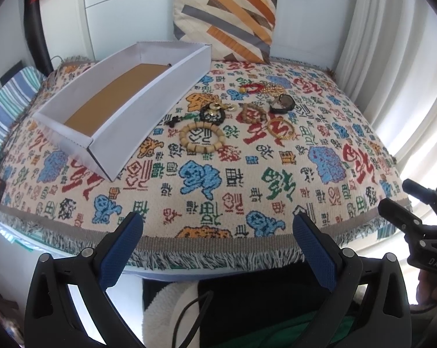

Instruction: Organize jewelry

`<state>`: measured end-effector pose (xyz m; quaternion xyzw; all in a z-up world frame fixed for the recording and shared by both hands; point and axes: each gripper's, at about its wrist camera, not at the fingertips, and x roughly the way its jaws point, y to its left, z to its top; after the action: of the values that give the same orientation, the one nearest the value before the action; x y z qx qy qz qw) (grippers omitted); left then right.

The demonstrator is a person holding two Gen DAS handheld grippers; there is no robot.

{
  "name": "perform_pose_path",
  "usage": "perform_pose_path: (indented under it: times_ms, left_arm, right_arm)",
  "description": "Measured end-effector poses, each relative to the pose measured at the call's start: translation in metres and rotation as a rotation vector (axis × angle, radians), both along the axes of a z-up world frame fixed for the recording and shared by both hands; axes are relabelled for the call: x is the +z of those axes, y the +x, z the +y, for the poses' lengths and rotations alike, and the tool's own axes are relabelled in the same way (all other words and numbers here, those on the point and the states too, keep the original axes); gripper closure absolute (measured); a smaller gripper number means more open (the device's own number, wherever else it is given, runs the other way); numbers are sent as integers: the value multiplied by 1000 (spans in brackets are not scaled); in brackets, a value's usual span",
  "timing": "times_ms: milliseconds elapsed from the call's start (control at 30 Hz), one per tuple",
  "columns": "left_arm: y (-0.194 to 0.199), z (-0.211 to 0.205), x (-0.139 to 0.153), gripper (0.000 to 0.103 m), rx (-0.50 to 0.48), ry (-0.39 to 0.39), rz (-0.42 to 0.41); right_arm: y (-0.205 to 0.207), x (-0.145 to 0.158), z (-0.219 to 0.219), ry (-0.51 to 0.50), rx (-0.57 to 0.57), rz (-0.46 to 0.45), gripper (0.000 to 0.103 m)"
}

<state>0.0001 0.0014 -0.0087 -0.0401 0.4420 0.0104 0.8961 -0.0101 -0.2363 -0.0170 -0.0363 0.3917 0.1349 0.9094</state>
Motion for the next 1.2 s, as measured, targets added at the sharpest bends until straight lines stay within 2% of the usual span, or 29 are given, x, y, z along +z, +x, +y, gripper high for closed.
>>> perform_pose_path:
  times_ms: [1200]
  left_arm:
    - [2,1,-2,1,1,-2,15]
  right_arm:
    - [1,-2,3,1,7,12,9]
